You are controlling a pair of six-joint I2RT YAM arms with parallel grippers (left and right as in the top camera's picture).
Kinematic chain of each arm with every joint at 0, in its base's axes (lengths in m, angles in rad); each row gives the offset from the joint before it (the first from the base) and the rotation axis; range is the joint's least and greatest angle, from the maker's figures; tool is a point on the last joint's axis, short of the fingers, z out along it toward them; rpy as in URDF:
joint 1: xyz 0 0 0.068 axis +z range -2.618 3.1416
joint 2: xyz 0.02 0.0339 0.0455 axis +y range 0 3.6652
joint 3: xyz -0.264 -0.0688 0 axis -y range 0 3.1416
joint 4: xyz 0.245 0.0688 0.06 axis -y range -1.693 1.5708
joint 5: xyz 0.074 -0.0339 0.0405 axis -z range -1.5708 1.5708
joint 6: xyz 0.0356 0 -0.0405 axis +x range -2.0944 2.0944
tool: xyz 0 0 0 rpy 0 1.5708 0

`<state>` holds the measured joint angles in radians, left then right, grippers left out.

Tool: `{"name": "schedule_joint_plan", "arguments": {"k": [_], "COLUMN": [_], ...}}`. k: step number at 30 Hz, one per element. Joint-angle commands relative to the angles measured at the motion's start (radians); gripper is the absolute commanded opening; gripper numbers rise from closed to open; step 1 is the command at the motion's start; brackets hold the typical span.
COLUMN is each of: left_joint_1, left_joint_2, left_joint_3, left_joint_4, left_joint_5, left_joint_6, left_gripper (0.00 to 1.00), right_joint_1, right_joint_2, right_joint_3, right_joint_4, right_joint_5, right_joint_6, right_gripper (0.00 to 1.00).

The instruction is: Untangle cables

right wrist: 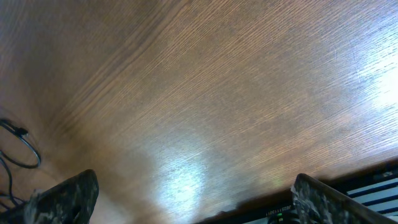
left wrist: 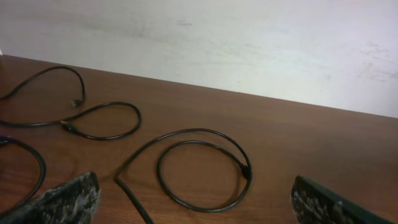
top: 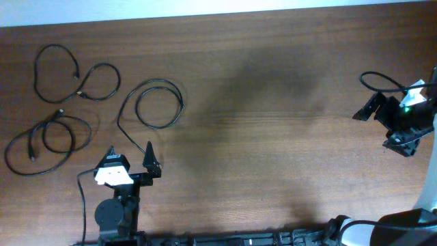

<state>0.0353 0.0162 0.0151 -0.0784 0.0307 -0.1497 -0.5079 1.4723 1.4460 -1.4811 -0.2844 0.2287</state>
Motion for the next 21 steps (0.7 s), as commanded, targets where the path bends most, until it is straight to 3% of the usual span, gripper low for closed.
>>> {"name": "schedule_joint_plan", "arguments": {"k": [1, 21], "left_joint_1": [0.005, 0.005], "left_joint_2": [-0.01, -0.01], "left_joint_3": [-0.006, -0.006], "left_joint_4": [-0.002, -0.002], "left_joint_5": [0.008, 0.008], "left_joint_6": [0.188, 0.227], "left_gripper": [0.99, 0.99], "right_joint_1": [-0.003, -0.003], "right_joint_2": [-0.013, -0.013], "right_joint_3": [0.017, 0.017], "right_joint_4": [0.0, 0.0], "right_joint_5": [0.006, 0.006], "right_joint_6": [-0.004, -0.004], "right_gripper": [0.98, 0.98]}}
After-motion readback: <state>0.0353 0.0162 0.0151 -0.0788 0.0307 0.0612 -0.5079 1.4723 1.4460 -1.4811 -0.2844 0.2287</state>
